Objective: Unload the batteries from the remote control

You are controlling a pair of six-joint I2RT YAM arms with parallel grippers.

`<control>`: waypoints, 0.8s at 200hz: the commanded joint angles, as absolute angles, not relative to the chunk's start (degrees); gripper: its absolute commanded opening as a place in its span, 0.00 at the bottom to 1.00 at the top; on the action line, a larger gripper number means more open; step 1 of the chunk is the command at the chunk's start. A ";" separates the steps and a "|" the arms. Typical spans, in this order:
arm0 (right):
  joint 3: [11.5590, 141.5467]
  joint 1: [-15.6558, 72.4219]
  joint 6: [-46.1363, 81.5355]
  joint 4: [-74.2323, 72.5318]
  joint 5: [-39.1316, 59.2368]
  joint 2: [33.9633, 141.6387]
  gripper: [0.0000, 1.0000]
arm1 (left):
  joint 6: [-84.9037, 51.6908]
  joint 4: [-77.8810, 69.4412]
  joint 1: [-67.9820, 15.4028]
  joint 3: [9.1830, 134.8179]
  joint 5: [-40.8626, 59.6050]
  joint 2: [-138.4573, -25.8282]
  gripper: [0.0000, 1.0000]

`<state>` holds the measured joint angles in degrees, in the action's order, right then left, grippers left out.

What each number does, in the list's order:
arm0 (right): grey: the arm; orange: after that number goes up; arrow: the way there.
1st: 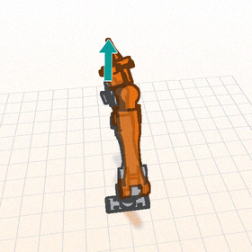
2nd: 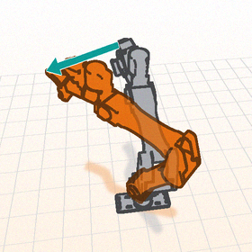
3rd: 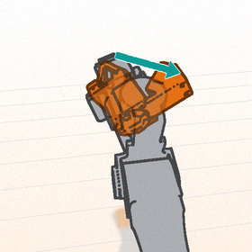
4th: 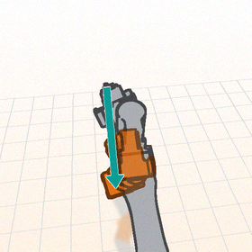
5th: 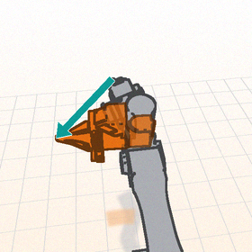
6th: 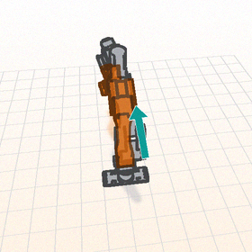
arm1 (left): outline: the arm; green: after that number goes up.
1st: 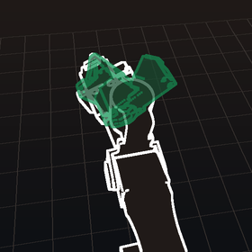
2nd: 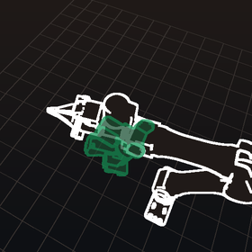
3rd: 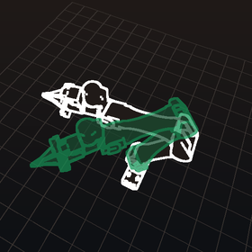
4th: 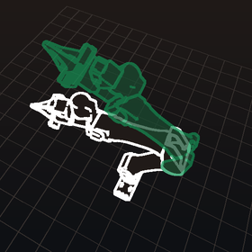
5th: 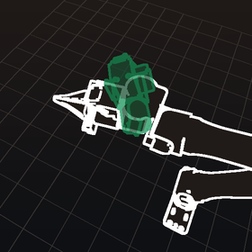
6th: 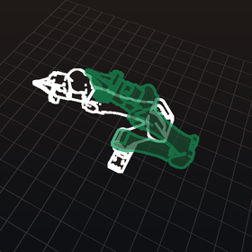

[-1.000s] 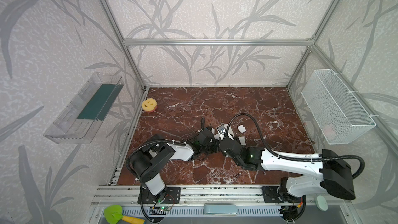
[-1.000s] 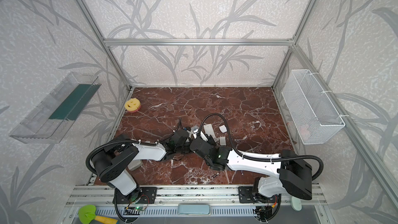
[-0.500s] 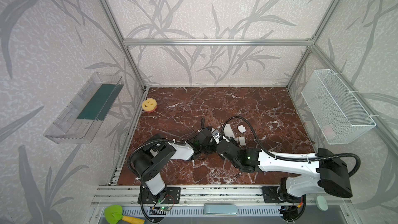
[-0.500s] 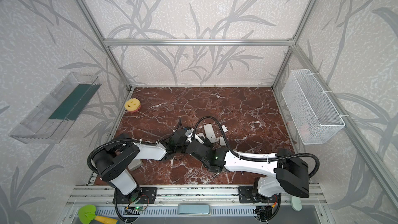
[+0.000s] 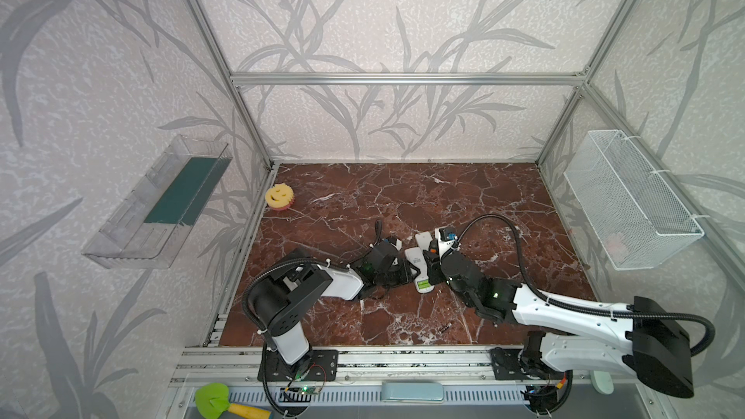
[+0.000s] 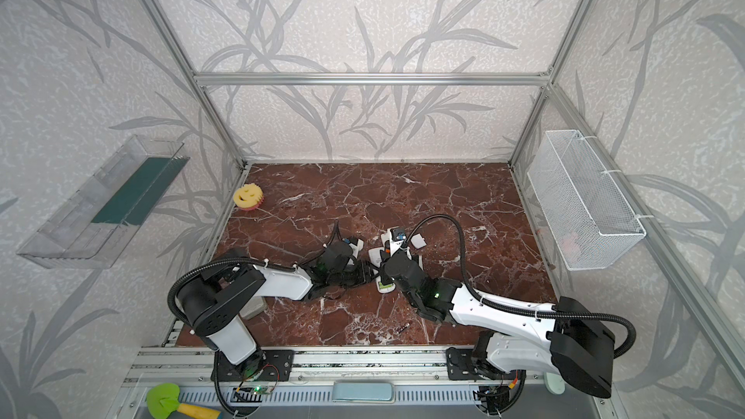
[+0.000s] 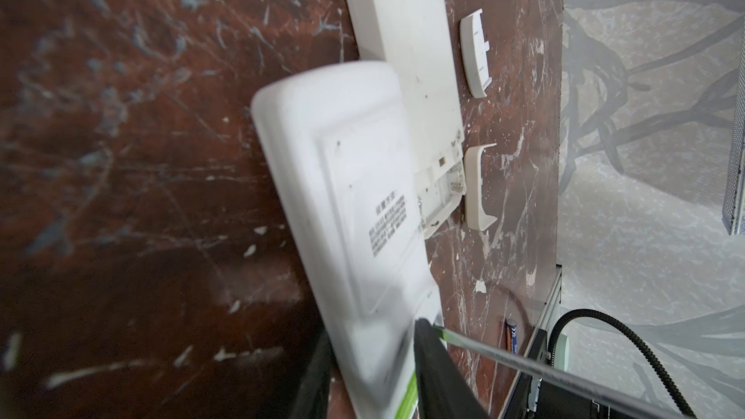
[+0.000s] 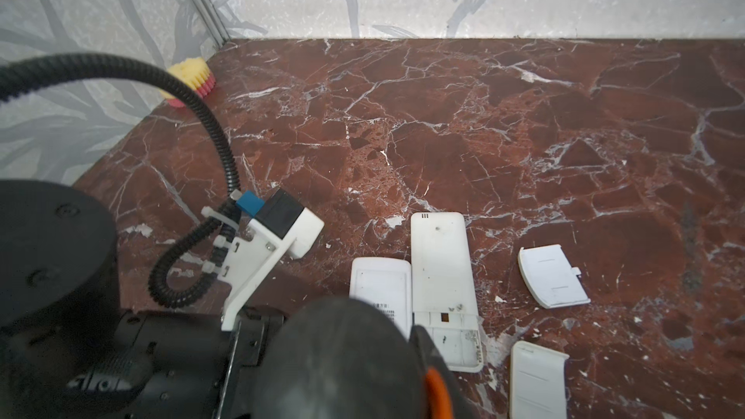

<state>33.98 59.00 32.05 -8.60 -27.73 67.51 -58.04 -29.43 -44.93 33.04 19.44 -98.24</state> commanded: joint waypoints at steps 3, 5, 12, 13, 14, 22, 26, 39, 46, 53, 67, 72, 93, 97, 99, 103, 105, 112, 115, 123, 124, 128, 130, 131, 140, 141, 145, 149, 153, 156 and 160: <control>30.00 58.99 42.85 -4.74 -18.62 69.34 0.00 | -58.82 -18.81 -45.01 29.15 18.90 -101.34 0.38; 29.93 58.98 43.06 -4.74 -18.61 69.26 0.00 | -58.80 -18.81 -45.02 29.11 18.90 -101.21 0.38; 29.88 59.03 43.74 -4.67 -18.63 69.14 0.00 | -58.86 -18.81 -45.16 28.89 18.90 -101.16 0.38; 29.88 59.00 43.89 -4.62 -18.63 69.07 0.00 | -58.87 -18.81 -45.12 28.82 18.90 -101.12 0.38; 29.88 58.11 44.05 -4.59 -18.59 69.03 0.00 | -58.88 -18.81 -45.11 28.78 18.90 -101.10 0.38; 29.52 56.83 45.33 -4.69 -18.44 68.63 0.00 | -58.89 -18.81 -45.11 28.58 18.90 -100.97 0.37; 29.26 56.57 46.05 -4.86 -18.49 68.29 0.00 | -58.89 -18.81 -45.12 28.49 18.90 -100.99 0.37; 28.12 55.99 48.27 -5.51 -19.16 67.15 0.00 | -59.05 -19.11 -45.12 28.15 19.13 -100.93 0.37; 27.87 55.90 48.75 -5.58 -19.91 66.61 0.00 | -59.06 -19.24 -45.25 27.89 19.24 -100.92 0.37; 27.85 55.85 48.17 -5.57 -20.36 66.21 0.00 | -59.16 -19.36 -45.34 27.73 19.41 -100.82 0.37; 28.40 55.90 45.42 -5.68 -20.48 66.09 0.00 | -59.15 -19.34 -45.29 27.24 19.51 -100.43 0.37; 28.75 55.89 44.74 -5.36 -20.64 66.22 0.00 | -59.07 -19.27 -45.31 27.14 19.51 -100.27 0.37; 31.01 55.85 41.61 -2.74 -20.44 66.85 0.00 | -59.06 -18.94 -45.34 26.24 19.84 -99.09 0.37; 31.52 55.96 41.10 -1.96 -20.39 67.03 0.00 | -59.06 -18.92 -45.35 25.98 19.86 -98.79 0.37; 31.79 55.91 40.77 -1.59 -20.46 67.14 0.00 | -59.06 -18.90 -45.37 25.83 19.91 -98.61 0.37; 32.27 55.93 40.26 -0.88 -20.60 67.37 0.00 | -59.07 -18.83 -45.37 25.57 19.95 -98.23 0.37; 32.55 55.97 39.97 -0.57 -20.64 67.51 0.00 | -59.09 -18.81 -45.38 25.46 19.95 -98.03 0.37; 33.28 55.98 38.72 0.14 -20.62 67.83 0.00 | -59.11 -18.64 -45.46 25.02 19.95 -97.22 0.37; 33.61 55.95 38.14 0.44 -20.69 68.05 0.00 | -59.02 -18.56 -45.53 24.87 19.95 -96.99 0.37; 34.52 55.99 36.94 1.35 -20.91 68.56 0.00 | -58.82 -18.31 -45.69 24.55 20.08 -96.20 0.37; 34.62 55.99 36.93 1.42 -20.91 68.65 0.00 | -58.81 -18.30 -45.65 24.53 20.10 -96.13 0.37; 35.12 56.03 34.85 1.80 -21.04 68.91 0.00 | -58.68 -18.13 -45.78 24.48 20.19 -95.77 0.37; 35.37 56.04 34.36 2.03 -21.01 69.04 0.00 | -58.64 -18.05 -45.79 24.45 20.25 -95.62 0.37; 35.53 56.01 34.14 2.16 -21.01 69.10 0.00 | -58.59 -18.03 -45.79 24.44 20.28 -95.58 0.37; 36.67 55.99 32.60 3.27 -21.32 69.87 0.00 | -58.45 -17.92 -46.04 24.42 20.54 -95.11 0.37; 36.79 55.94 32.39 3.39 -21.38 69.96 0.00 | -58.41 -17.88 -46.09 24.34 20.55 -95.06 0.37; 37.25 55.96 31.64 3.75 -21.40 70.14 0.00 | -58.29 -17.84 -46.27 24.43 20.72 -94.88 0.37; 37.70 55.98 31.06 4.00 -21.41 70.41 0.00 | -58.32 -17.84 -46.41 24.49 20.89 -94.76 0.37; 38.13 55.99 30.54 4.27 -21.44 70.63 0.00 | -58.23 -17.84 -46.64 24.56 21.06 -94.62 0.37; 38.41 56.00 30.17 4.47 -21.46 70.73 0.00 | -58.11 -17.84 -46.73 24.59 21.21 -94.53 0.37; 38.75 56.05 29.80 4.72 -21.51 70.88 0.00 | -58.02 -17.85 -46.91 24.71 21.33 -94.46 0.37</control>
